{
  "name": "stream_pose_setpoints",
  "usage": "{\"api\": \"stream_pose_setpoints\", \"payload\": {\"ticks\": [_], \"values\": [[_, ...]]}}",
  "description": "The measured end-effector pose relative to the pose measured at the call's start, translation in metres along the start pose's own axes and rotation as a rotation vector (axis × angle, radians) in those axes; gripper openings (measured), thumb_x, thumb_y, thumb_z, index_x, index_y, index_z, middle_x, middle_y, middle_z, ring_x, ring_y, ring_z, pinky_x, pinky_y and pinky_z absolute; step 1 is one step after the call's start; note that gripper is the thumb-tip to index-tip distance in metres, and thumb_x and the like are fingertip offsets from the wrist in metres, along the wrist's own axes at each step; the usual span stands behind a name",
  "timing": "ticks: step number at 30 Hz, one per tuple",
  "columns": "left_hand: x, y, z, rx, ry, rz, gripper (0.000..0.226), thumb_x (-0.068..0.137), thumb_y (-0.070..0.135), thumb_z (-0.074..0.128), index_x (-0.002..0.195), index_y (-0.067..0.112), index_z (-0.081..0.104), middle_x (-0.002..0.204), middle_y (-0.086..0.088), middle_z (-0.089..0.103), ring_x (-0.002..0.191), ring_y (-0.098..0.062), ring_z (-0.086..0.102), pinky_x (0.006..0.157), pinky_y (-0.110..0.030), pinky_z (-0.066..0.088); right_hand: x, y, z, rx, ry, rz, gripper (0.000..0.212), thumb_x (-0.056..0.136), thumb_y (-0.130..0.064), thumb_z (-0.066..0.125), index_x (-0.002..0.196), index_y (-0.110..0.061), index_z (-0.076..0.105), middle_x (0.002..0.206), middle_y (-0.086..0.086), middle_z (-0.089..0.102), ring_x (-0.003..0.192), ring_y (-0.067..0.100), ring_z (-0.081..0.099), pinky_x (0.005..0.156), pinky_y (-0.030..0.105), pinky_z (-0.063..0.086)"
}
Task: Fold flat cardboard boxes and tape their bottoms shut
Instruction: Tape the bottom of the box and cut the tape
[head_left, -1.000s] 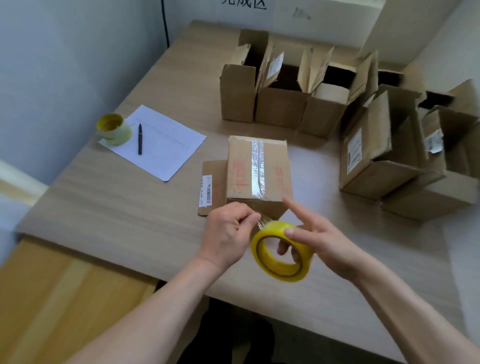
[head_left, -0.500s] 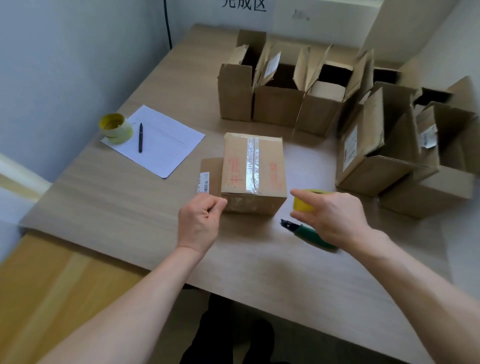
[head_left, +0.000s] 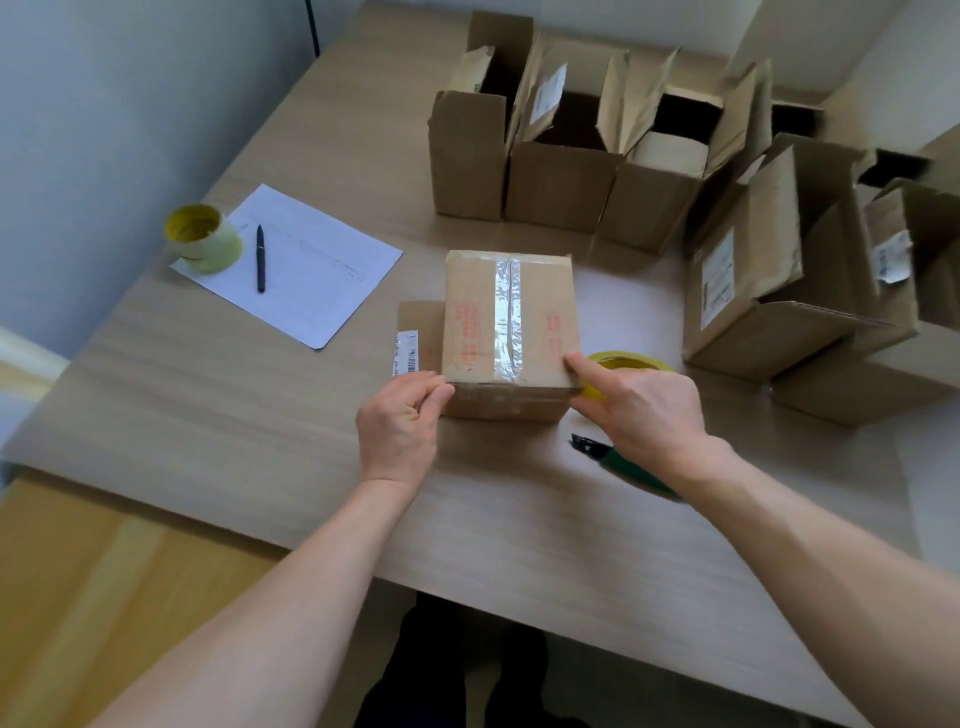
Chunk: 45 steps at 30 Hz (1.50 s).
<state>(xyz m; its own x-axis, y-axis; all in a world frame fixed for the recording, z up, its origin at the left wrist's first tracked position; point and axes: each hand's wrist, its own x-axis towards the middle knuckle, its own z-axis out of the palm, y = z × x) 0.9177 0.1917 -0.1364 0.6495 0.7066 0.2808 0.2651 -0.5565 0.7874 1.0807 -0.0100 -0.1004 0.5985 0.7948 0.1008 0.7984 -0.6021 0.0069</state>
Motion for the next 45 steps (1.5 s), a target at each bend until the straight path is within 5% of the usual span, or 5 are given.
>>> {"api": "stream_pose_setpoints", "payload": {"ticks": [16,21,29,36,45], "values": [[0.039,-0.010,0.015,-0.652,-0.007,-0.745,0.022,0.079,0.018,0.076,0.097,0.022,0.065,0.091,-0.006,0.067,0.087,-0.030,0.064,0.080,-0.041,0.057,0.020,0.008,0.013,0.315,0.019,0.057,0.046,0.080,-0.037,0.078,0.124,-0.032,0.067,0.088,0.007,0.076,0.073,0.037,0.068,0.059,0.043,0.056],[0.054,0.007,0.043,0.206,-0.330,-0.125,0.074,0.077,0.068,0.057,0.143,0.041,0.036,0.142,-0.002,0.031,0.126,-0.020,0.041,0.101,-0.037,0.041,0.024,0.003,0.013,0.365,0.007,0.144,0.035,0.088,-0.053,0.058,0.117,-0.037,0.069,0.101,-0.003,0.076,0.087,0.032,0.069,0.067,0.042,0.056],[0.091,0.000,0.031,0.056,-0.215,-0.110,0.026,0.095,0.040,0.053,0.116,0.034,0.069,0.120,-0.002,0.055,0.106,-0.019,0.055,0.093,-0.044,0.047,0.025,-0.010,0.019,0.307,0.020,0.248,0.027,0.092,-0.052,0.053,0.107,-0.036,0.069,0.094,-0.002,0.075,0.082,0.033,0.069,0.059,0.042,0.054],[0.085,0.036,0.068,0.726,-0.758,0.527,0.074,0.084,0.073,-0.004,0.151,0.043,0.006,0.164,0.000,-0.001,0.148,-0.037,-0.002,0.108,-0.066,0.008,0.029,-0.011,0.007,0.314,-0.016,0.249,0.024,0.093,-0.048,0.057,0.109,-0.034,0.067,0.091,0.001,0.073,0.082,0.035,0.066,0.057,0.041,0.052],[0.154,0.002,0.042,0.641,-0.903,0.872,0.094,0.065,0.091,0.038,0.148,0.050,0.023,0.159,0.009,0.022,0.140,-0.027,0.019,0.106,-0.061,0.019,0.026,0.016,-0.010,0.551,-0.326,0.162,0.070,0.082,-0.032,0.070,0.145,-0.041,0.041,0.111,-0.010,0.070,0.096,0.018,0.064,0.082,0.028,0.048]]}}
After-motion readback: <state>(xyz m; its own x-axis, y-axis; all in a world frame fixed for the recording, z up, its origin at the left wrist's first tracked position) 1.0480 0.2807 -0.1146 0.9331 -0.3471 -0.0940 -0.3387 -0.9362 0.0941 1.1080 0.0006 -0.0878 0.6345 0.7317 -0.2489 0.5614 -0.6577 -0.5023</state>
